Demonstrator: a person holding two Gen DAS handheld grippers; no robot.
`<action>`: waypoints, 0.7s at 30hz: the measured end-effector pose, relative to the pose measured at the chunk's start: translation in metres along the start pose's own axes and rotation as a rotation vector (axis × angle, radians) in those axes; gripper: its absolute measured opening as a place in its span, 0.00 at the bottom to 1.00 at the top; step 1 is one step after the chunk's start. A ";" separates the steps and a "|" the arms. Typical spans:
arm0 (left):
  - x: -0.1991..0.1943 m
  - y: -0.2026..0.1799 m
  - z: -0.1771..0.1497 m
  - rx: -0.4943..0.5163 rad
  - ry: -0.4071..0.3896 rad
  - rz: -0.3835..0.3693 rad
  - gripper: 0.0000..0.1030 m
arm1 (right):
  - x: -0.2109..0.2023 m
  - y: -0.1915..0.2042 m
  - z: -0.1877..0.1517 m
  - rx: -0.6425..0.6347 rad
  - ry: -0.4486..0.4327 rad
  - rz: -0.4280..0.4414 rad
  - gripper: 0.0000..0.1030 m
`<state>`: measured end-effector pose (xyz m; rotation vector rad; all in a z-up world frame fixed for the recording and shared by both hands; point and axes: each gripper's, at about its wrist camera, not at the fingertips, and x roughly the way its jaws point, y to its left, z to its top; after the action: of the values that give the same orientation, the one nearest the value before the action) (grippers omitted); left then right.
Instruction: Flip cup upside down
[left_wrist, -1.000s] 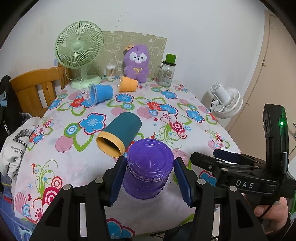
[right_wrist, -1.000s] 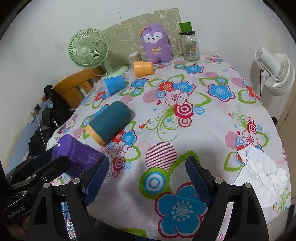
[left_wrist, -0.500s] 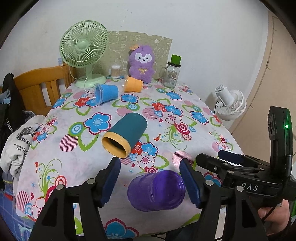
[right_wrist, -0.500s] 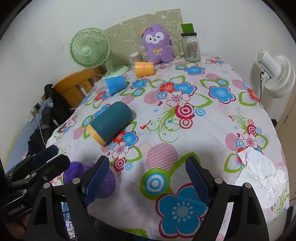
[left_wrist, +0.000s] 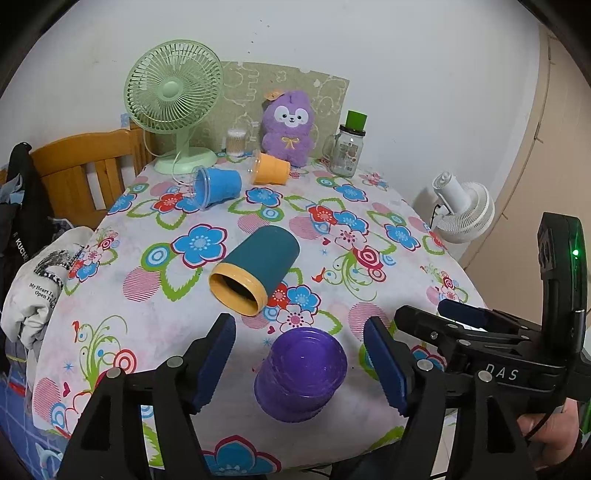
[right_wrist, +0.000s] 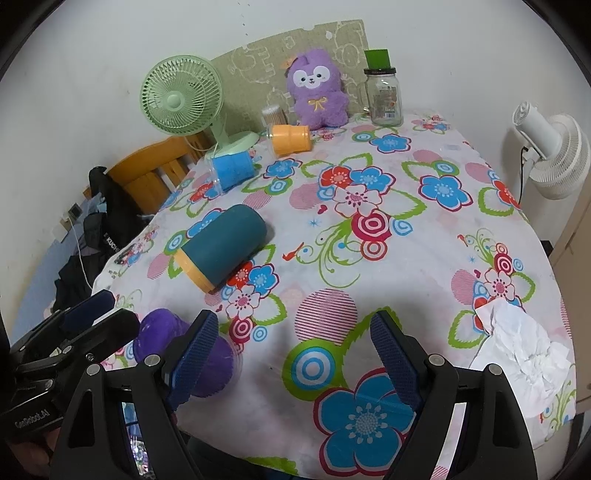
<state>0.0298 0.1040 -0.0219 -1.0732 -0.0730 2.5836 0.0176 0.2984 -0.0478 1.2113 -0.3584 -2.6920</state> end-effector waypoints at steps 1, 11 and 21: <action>0.000 0.001 0.000 -0.002 -0.003 0.002 0.74 | 0.000 0.001 0.000 -0.003 -0.001 0.001 0.84; -0.006 0.010 0.001 -0.016 -0.019 0.047 0.82 | -0.007 0.018 0.005 -0.034 -0.017 0.010 0.84; -0.017 0.016 0.002 -0.030 -0.046 0.068 0.84 | -0.017 0.034 0.012 -0.062 -0.050 0.010 0.84</action>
<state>0.0345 0.0834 -0.0119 -1.0441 -0.0881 2.6766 0.0220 0.2718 -0.0180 1.1239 -0.2843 -2.7080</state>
